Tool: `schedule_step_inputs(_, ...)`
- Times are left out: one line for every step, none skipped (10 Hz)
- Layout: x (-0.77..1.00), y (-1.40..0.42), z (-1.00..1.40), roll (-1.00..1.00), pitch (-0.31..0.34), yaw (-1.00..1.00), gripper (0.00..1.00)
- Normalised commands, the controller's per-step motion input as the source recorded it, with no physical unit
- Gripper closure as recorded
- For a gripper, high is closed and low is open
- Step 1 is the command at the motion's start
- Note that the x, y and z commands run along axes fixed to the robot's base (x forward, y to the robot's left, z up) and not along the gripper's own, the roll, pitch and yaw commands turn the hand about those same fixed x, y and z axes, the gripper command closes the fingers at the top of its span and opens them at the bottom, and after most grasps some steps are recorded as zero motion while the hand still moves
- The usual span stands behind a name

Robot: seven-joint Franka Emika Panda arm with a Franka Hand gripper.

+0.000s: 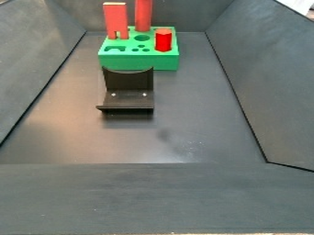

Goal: Pick up the oval object. Move up. Place the oval object on the fixture. Regrasp the oval object. Move to above the board. Insert the oval object.
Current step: Insert the oval object.

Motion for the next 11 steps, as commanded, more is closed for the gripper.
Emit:
schedule_step_inputs(0.0, 0.0, -0.31, 0.19, 0.037, 0.0, 1.0)
schedule_step_inputs(0.12, -0.23, -0.29, 0.36, 0.131, 0.03, 1.0)
schedule_step_inputs(0.21, -0.27, -0.18, 0.35, 0.147, 0.0, 1.0)
schedule_step_inputs(0.23, -0.16, 0.0, 0.07, 0.0, 0.0, 1.0)
schedule_step_inputs(0.29, -0.09, -0.13, 0.19, 0.069, 0.0, 1.0)
schedule_step_inputs(0.41, -0.11, -0.72, 0.25, 0.0, 0.0, 1.0)
schedule_step_inputs(0.45, -0.08, -0.64, 0.32, 0.004, 0.01, 1.0)
schedule_step_inputs(0.48, -0.07, -0.66, 0.31, 0.006, 0.0, 1.0)
schedule_step_inputs(0.51, -0.09, -0.71, 0.29, 0.0, 0.0, 1.0)
schedule_step_inputs(0.52, -0.1, -0.74, 0.27, 0.0, 0.01, 1.0)
schedule_step_inputs(0.07, 0.0, -0.21, 0.12, 0.024, 0.0, 1.0)
